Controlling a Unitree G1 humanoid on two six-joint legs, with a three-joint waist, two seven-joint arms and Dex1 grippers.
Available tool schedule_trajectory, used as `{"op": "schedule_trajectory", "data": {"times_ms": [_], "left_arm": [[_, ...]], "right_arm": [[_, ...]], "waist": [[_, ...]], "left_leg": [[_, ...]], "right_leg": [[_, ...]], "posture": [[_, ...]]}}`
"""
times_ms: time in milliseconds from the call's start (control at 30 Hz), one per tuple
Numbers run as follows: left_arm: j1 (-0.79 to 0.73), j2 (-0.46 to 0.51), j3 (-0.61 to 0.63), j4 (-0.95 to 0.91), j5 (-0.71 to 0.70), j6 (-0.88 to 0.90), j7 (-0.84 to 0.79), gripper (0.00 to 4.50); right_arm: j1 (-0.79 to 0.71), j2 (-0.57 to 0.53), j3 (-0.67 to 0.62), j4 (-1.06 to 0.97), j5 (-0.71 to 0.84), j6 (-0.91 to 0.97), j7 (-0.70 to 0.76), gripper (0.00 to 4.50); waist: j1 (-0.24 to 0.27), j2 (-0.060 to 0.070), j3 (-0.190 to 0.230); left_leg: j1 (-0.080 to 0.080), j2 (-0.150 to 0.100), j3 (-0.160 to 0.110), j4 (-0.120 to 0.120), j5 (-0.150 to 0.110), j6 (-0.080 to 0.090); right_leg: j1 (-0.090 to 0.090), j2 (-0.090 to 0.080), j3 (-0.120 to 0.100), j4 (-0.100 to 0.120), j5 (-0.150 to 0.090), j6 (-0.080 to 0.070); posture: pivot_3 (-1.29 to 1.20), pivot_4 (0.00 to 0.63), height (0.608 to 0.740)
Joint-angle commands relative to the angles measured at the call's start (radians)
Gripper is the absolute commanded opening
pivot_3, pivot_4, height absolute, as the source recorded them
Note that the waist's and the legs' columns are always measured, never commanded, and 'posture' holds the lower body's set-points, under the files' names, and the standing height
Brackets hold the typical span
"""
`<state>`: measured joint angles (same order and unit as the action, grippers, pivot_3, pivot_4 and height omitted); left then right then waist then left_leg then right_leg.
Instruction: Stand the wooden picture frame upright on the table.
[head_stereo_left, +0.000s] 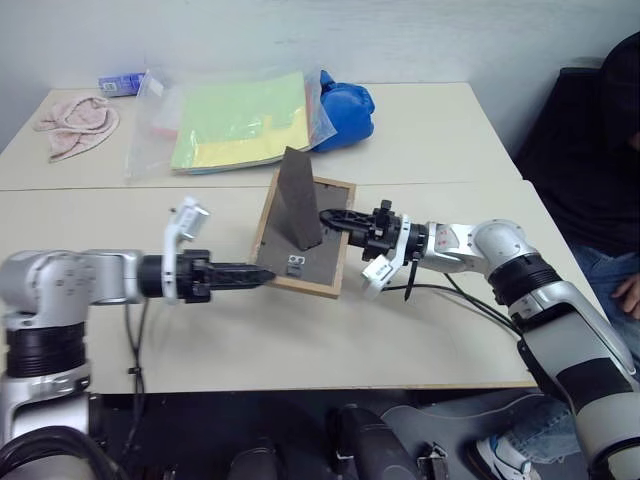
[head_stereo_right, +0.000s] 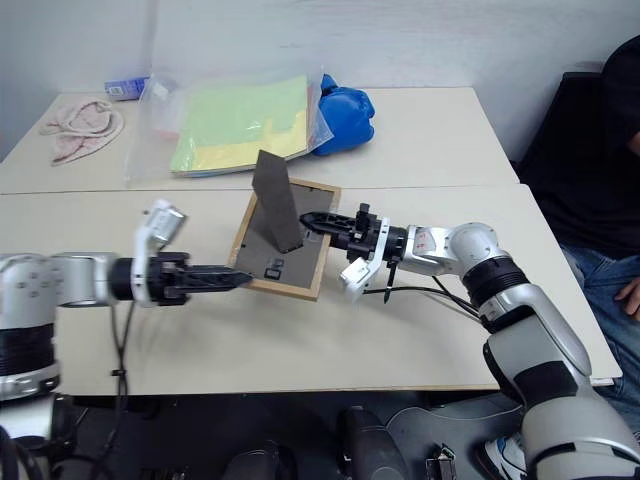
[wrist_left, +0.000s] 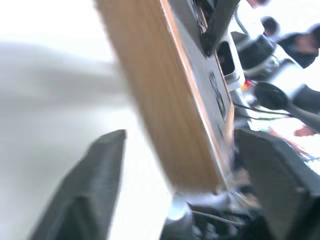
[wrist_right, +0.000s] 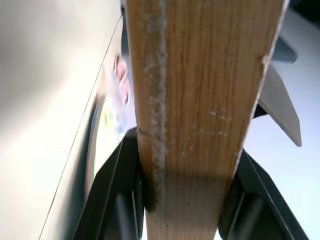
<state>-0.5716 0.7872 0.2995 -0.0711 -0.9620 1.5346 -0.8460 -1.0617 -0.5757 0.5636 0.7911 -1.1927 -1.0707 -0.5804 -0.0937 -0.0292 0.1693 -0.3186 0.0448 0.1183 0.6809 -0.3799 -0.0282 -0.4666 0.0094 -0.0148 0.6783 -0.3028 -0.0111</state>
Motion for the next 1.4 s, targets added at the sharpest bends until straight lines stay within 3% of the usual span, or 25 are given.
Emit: {"op": "schedule_trajectory", "data": {"times_ms": [33, 100, 167, 200, 233, 300, 333, 400, 500, 600, 900, 1033, 1200, 1300, 1400], "left_arm": [[0.081, 0.127, 0.195, -0.087, -0.05, -0.022, -0.036, 4.5], [0.167, 0.177, 0.278, -0.169, -0.05, -0.088, -0.07, 4.5], [0.263, 0.189, 0.362, -0.289, -0.047, -0.181, -0.105, 4.5], [0.293, 0.18, 0.394, -0.333, -0.052, -0.217, -0.106, 4.5], [0.326, 0.164, 0.414, -0.378, -0.047, -0.254, -0.098, 4.5], [0.369, 0.137, 0.425, -0.428, -0.04, -0.307, -0.073, 4.5], [0.384, 0.122, 0.419, -0.445, -0.033, -0.332, -0.056, 4.5], [0.402, 0.098, 0.391, -0.46, -0.005, -0.385, -0.025, 4.5], [0.41, 0.079, 0.355, -0.452, 0.021, -0.445, 0.015, 4.5], [0.416, 0.072, 0.321, -0.443, 0.043, -0.497, 0.036, 4.5], [0.41, 0.061, 0.225, -0.424, 0.063, -0.595, 0.061, 4.5], [0.407, 0.062, 0.187, -0.401, 0.073, -0.625, 0.055, 4.5], [0.412, 0.077, 0.142, -0.376, 0.101, -0.66, 0.036, 4.5], [0.394, 0.098, 0.135, -0.339, 0.12, -0.691, 0.003, 4.5], [0.361, 0.108, 0.142, -0.309, 0.109, -0.703, -0.004, 4.5]], "right_arm": [[-0.062, -0.001, -0.005, 0.007, 0.059, -0.041, -0.022, 1.26], [-0.072, 0.003, -0.003, 0.062, 0.134, -0.11, 0.041, 1.26], [-0.075, 0.061, -0.021, 0.24, 0.401, -0.233, 0.28, 1.26], [-0.041, 0.095, -0.026, 0.268, 0.634, -0.214, 0.503, 1.26], [0.054, 0.131, -0.072, 0.108, 1.014, 0.065, 0.868, 1.26], [0.186, 0.153, -0.145, -0.202, 1.554, 0.585, 1.352, 1.26], [0.225, 0.146, -0.178, -0.331, 1.73, 0.819, 1.478, 1.26], [0.259, 0.132, -0.237, -0.458, 1.922, 1.147, 1.559, 1.26], [0.283, 0.126, -0.285, -0.493, 1.986, 1.397, 1.59, 1.26], [0.302, 0.149, -0.314, -0.471, 1.969, 1.512, 1.59, 1.26], [0.366, 0.211, -0.29, -0.357, 1.714, 1.428, 1.627, 1.26], [0.369, 0.184, -0.333, -0.397, 1.69, 1.462, 1.642, 2.59], [0.382, 0.003, -0.422, -0.543, 1.705, 1.567, 1.7, 4.31], [0.394, -0.225, -0.546, -0.659, 1.838, 1.706, 1.894, 4.48], [0.41, -0.333, -0.625, -0.729, 1.944, 1.815, 1.978, 4.48]], "waist": [[-0.012, -0.001, 0.001], [-0.012, -0.002, 0.001], [-0.014, -0.002, 0.001], [-0.015, -0.003, 0.001], [-0.014, -0.005, 0.001], [-0.002, -0.006, 0.0], [0.007, -0.003, 0.002], [0.019, -0.001, 0.003], [0.036, -0.001, 0.003], [0.039, -0.001, 0.003], [0.034, -0.001, 0.003], [0.038, -0.001, 0.003], [0.041, 0.0, 0.003], [0.052, 0.001, 0.004], [0.065, 0.003, 0.006]], "left_leg": [[0.0, 0.0, 0.0, 0.0, 0.0, 0.0], [0.0, 0.0, 0.0, -0.001, 0.0, 0.0], [0.0, 0.0, -0.001, -0.001, 0.0, 0.0], [0.001, 0.0, -0.001, -0.002, 0.0, 0.0], [0.002, 0.0, -0.001, -0.001, 0.0, 0.0], [0.004, 0.001, -0.004, 0.001, 0.0, 0.001], [0.002, 0.001, -0.005, 0.001, 0.0, 0.001], [0.0, 0.001, -0.007, 0.003, -0.001, 0.004], [-0.002, 0.001, -0.008, 0.002, -0.002, 0.005], [-0.002, 0.001, -0.009, 0.0, -0.003, 0.005], [-0.002, 0.0, -0.008, -0.001, -0.002, 0.005], [-0.002, 0.0, -0.008, -0.001, -0.002, 0.004], [-0.004, 0.0, -0.009, -0.001, -0.003, 0.006], [-0.005, 0.0, -0.009, -0.001, -0.003, 0.006], [-0.005, 0.0, -0.01, -0.003, -0.004, 0.007]], "right_leg": [[0.0, 0.0, 0.0, 0.0, 0.0, 0.0], [-0.001, 0.0, 0.001, 0.0, 0.0, 0.0], [-0.001, 0.0, 0.001, -0.001, 0.0, -0.001], [0.001, 0.0, 0.0, -0.001, 0.0, 0.0], [0.003, 0.0, 0.0, -0.002, 0.0, 0.0], [0.007, 0.0, -0.002, -0.002, 0.0, 0.0], [0.006, 0.0, -0.002, -0.001, 0.001, 0.001], [0.006, -0.002, -0.003, -0.001, 0.001, 0.002], [0.005, -0.002, -0.005, -0.004, 0.001, 0.002], [0.005, -0.002, -0.006, -0.006, 0.001, 0.002], [0.005, -0.002, -0.006, -0.007, 0.001, 0.002], [0.004, -0.002, -0.006, -0.007, 0.001, 0.002], [0.003, -0.003, -0.006, -0.009, 0.001, 0.002], [0.004, -0.003, -0.007, -0.012, 0.001, 0.002], [0.004, -0.002, -0.008, -0.014, 0.001, 0.002]], "posture": [[0.0, 0.15, 0.74], [0.0, 0.15, 0.74], [0.0, 0.15, 0.74], [0.0, 0.15, 0.74], [0.0, 0.15, 0.74], [0.0, 0.15, 0.74], [0.0, 0.15, 0.74], [0.0, 0.15, 0.74], [0.0, 0.15, 0.74], [0.0, 0.15, 0.74], [0.0, 0.15, 0.74], [0.0, 0.15, 0.74], [0.0, 0.15, 0.74], [0.0, 0.15, 0.74], [0.0, 0.15, 0.74]]}}
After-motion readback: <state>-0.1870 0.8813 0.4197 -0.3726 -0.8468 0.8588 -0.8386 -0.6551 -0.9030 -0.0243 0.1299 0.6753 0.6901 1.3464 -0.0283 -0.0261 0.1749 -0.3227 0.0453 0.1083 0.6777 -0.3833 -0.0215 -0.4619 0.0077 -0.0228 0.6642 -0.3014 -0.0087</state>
